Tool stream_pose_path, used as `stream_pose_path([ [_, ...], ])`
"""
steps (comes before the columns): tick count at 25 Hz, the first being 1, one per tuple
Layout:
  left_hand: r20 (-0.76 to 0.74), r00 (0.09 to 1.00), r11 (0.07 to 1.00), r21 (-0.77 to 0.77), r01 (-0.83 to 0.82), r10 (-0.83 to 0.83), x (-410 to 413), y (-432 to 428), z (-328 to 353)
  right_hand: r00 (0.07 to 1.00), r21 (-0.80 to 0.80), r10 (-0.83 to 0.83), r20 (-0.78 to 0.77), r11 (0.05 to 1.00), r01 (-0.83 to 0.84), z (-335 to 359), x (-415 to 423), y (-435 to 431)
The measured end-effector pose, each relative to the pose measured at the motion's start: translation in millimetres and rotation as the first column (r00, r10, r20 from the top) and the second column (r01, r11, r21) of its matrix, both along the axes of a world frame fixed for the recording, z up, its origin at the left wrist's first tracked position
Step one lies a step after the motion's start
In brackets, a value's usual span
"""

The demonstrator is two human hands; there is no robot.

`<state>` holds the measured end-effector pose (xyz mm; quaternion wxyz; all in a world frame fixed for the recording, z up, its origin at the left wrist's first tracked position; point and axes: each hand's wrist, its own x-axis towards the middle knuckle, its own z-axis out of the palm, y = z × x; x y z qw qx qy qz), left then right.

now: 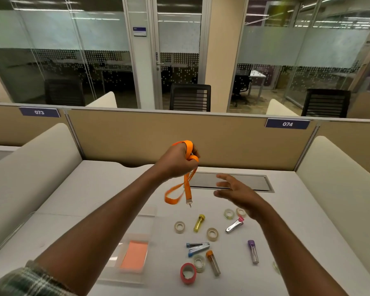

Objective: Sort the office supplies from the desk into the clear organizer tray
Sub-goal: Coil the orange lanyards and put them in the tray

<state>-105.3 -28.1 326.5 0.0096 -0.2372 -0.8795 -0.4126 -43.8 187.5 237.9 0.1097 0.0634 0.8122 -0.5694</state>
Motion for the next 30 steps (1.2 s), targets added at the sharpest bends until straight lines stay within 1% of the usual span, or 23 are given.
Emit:
stream_pose_path([
  [4,-0.025,0.999,0.999,-0.049,0.024,-0.025,6.3,9.4,3.5,0.969,-0.09,0.111,-0.219,0.987,-0.133,10.3,-4.4,-56.8],
  [6,-0.015,1.0,0.998,-0.05,0.027,-0.027,8.3,12.0,5.1,0.958,-0.091,0.096,-0.271,0.988,-0.125,9.8,-7.6,-78.7],
  [8,-0.006,1.0,0.999,-0.039,0.017,-0.017,9.1,12.1,7.0,0.962,-0.103,0.016,-0.273,0.994,-0.045,5.0,-11.3,-94.5],
  [10,0.005,1.0,1.0,-0.015,-0.013,0.013,8.1,9.3,8.3,0.976,-0.14,-0.039,-0.216,0.99,0.009,-2.4,-12.7,-103.8],
  [11,0.008,0.999,0.999,0.004,-0.039,0.039,7.0,6.5,8.5,0.982,-0.165,-0.04,-0.186,0.986,0.009,-6.3,-11.6,-105.8],
  [13,0.019,0.994,0.991,0.078,-0.107,0.106,2.5,-3.3,7.8,0.988,-0.191,-0.013,-0.152,0.981,-0.016,-12.9,-7.7,-104.0],
  [14,0.041,0.988,0.979,0.139,-0.151,0.147,-0.8,-10.4,6.1,0.99,-0.196,0.007,-0.14,0.98,-0.034,-15.0,-6.1,-100.2],
  [17,0.158,0.951,0.89,0.339,-0.305,0.266,-9.0,-38.4,-8.7,0.986,-0.229,0.083,-0.144,0.967,-0.115,-20.0,-5.9,-85.2],
  [18,0.204,0.935,0.865,0.361,-0.349,0.291,-9.9,-48.8,-17.2,0.984,-0.27,0.094,-0.151,0.954,-0.132,-21.1,-7.3,-80.5],
  [19,0.257,0.918,0.859,0.343,-0.38,0.303,-9.9,-58.9,-27.5,0.984,-0.319,0.093,-0.152,0.937,-0.138,-21.1,-9.0,-76.5],
  [20,0.319,0.899,0.875,0.282,-0.393,0.301,-8.7,-68.0,-38.5,0.985,-0.355,0.087,-0.148,0.925,-0.135,-20.2,-11.2,-73.3],
  [21,0.389,0.875,0.906,0.183,-0.381,0.289,-7.2,-76.0,-48.7,0.986,-0.357,0.084,-0.141,0.925,-0.13,-18.5,-14.2,-70.6],
  [22,0.459,0.844,0.939,0.055,-0.338,0.277,-4.9,-83.2,-57.9,0.987,-0.303,0.092,-0.133,0.944,-0.129,-17.2,-17.7,-68.6],
  [23,0.519,0.811,0.96,-0.083,-0.269,0.272,-2.6,-89.0,-65.2,0.985,-0.198,0.112,-0.128,0.971,-0.136,-16.3,-21.3,-67.2],
  [24,0.564,0.779,0.96,-0.213,-0.184,0.274,-0.7,-93.9,-70.3,0.982,-0.062,0.143,-0.12,0.987,-0.151,-15.9,-25.1,-66.3],
  [25,0.591,0.755,0.94,-0.328,-0.097,0.285,0.6,-97.3,-73.8,0.979,0.077,0.175,-0.107,0.983,-0.167,-16.3,-28.5,-66.3],
  [26,0.591,0.75,0.902,-0.432,-0.015,0.296,1.5,-99.4,-75.5,0.976,0.198,0.199,-0.089,0.964,-0.178,-16.8,-32.1,-66.7],
  [27,0.568,0.765,0.846,-0.529,0.057,0.304,2.0,-99.7,-77.0,0.973,0.301,0.219,-0.066,0.934,-0.19,-17.1,-35.6,-68.2],
  [28,0.521,0.797,0.779,-0.618,0.105,0.306,2.9,-98.8,-77.8,0.969,0.407,0.245,-0.039,0.89,-0.208,-17.5,-39.1,-69.7],
  [29,0.45,0.842,0.714,-0.69,0.116,0.298,3.5,-97.7,-79.1,0.96,0.522,0.281,-0.01,0.82,-0.234,-17.5,-42.2,-71.6],
  [30,0.373,0.886,0.676,-0.731,0.097,0.276,3.6,-96.9,-80.4,0.946,0.638,0.324,0.022,0.724,-0.262,-17.1,-44.6,-74.9],
])
